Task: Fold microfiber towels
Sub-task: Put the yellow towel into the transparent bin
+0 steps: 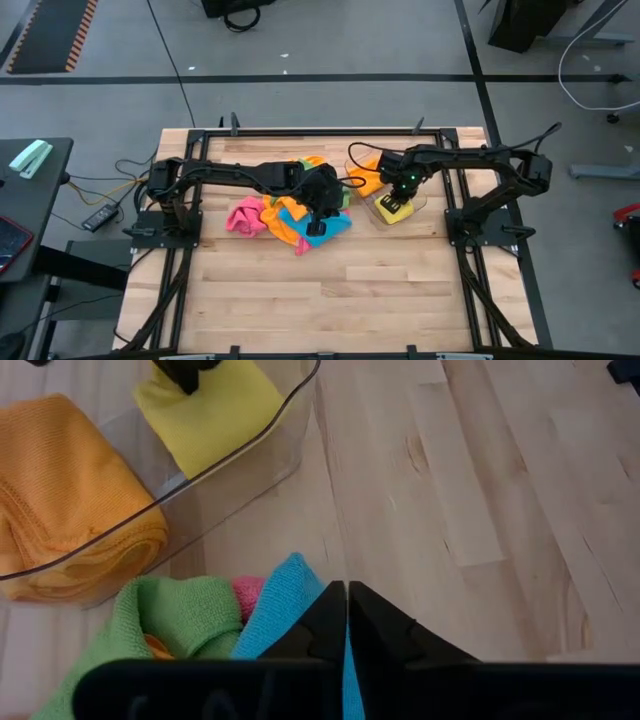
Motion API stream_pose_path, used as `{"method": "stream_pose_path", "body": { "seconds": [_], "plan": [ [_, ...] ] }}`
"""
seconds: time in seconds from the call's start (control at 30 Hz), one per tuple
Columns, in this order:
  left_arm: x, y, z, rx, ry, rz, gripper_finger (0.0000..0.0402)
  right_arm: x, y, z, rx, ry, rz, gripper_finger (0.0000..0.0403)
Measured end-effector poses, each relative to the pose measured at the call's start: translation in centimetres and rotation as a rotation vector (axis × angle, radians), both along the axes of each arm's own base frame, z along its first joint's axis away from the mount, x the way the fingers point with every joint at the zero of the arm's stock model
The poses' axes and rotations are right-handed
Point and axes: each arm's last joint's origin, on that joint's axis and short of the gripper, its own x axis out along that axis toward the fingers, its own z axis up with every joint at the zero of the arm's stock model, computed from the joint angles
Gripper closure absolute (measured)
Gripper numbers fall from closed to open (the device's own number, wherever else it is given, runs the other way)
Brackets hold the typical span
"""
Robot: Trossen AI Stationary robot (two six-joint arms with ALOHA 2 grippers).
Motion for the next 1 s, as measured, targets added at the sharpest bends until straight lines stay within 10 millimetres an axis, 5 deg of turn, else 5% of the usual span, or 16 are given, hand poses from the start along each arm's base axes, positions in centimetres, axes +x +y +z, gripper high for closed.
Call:
{"method": "stream_pose_path", "body": {
  "seconds": [0.3, 0.77, 1.0],
  "plan": [
    [0.0, 0.0, 0.0, 0.000, 0.000, 0.000, 0.0387, -0.6, 0.3, -1.6, 0.016, -0.010, -0.024, 0.0379],
    [0.0, 0.0, 0.0, -0.001, 0.001, 0.000, 0.0369, -0.3, -0.6, 0.8, 0.044, 0.025, -0.072, 0.0248],
    [0.0, 0.0, 0.0, -0.001, 0.002, 0.000, 0.0384, -0.3, -1.6, 2.4, 0.001, 0.051, -0.070, 0.0227]
  ]
}}
